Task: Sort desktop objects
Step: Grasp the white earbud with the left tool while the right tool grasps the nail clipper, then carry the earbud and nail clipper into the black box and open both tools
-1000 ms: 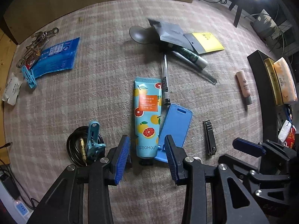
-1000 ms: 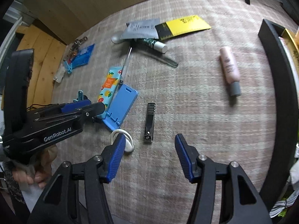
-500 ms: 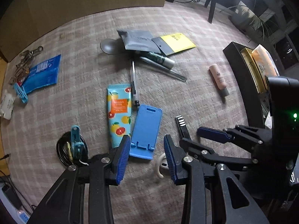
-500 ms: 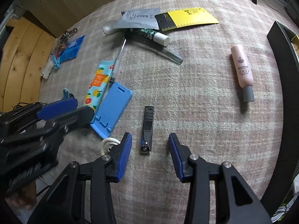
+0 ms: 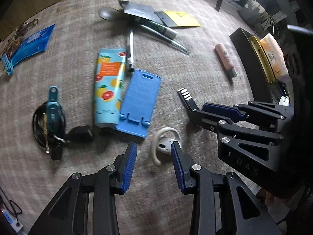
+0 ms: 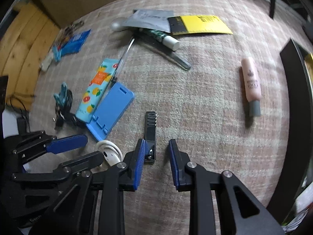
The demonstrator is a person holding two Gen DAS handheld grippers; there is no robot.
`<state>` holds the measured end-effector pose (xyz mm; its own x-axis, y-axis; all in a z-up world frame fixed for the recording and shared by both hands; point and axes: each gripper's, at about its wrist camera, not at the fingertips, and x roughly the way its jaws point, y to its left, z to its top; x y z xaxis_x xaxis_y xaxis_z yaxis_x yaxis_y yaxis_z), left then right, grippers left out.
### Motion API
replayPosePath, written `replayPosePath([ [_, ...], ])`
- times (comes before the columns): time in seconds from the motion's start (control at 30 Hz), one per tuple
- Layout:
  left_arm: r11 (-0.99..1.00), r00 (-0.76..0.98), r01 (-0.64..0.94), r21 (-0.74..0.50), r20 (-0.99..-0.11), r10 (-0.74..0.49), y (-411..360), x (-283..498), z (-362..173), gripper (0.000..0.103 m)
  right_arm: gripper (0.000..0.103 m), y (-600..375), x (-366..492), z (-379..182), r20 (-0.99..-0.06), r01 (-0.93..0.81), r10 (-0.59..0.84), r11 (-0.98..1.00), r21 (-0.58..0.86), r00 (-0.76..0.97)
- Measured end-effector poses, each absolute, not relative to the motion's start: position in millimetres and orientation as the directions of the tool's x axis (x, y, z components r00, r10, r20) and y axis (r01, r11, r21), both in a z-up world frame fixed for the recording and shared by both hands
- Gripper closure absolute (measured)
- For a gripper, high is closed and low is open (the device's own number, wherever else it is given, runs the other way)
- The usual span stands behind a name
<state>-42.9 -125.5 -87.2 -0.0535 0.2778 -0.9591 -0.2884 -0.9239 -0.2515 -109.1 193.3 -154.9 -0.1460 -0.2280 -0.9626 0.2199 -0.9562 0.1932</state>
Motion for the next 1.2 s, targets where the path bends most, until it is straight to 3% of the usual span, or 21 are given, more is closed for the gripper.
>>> replayPosePath([
  [0.07, -0.926, -0.073, -0.29, -0.242, -0.959, 0.274, -121.1, -40.8, -87.1, 0.073, 0.084, 196.8, -109.1, -154.8, -0.96, 0.231, -0.239, -0.952, 0.203, -0.144],
  [0.2, -0.934, -0.134, -0.283, -0.219, -0.955, 0.264, -119.1, -34.6, -82.3, 0.087, 0.091, 209.3, -105.8, -152.8, -0.959, 0.23, -0.24, -0.952, 0.203, -0.147],
  [0.33, -0.942, -0.166, -0.251, -0.225, -0.948, 0.271, -124.6, -21.7, -76.4, 0.097, 0.092, 227.7, -97.2, -151.2, -0.954, 0.214, -0.257, -0.951, 0.222, -0.153],
  [0.67, -0.924, -0.186, -0.173, -0.341, -0.91, 0.37, -135.9, 1.3, -56.7, 0.098, 0.092, 276.3, -53.8, -139.6, -0.904, 0.139, -0.378, -0.924, 0.356, -0.199],
  [0.97, -0.885, -0.2, -0.247, -0.395, -0.872, 0.446, -73.8, 1.2, -24.9, 0.098, 0.092, 317.5, -31.5, -92.4, -0.824, 0.117, -0.471, -0.881, 0.459, -0.314],
  [1.2, -0.827, -0.188, -0.382, -0.412, -0.842, 0.506, -1.8, 8.0, 11.0, 0.098, 0.092, 388.8, -13.1, -47.6, -0.775, 0.071, -0.45, -0.88, 0.47, -0.444],
])
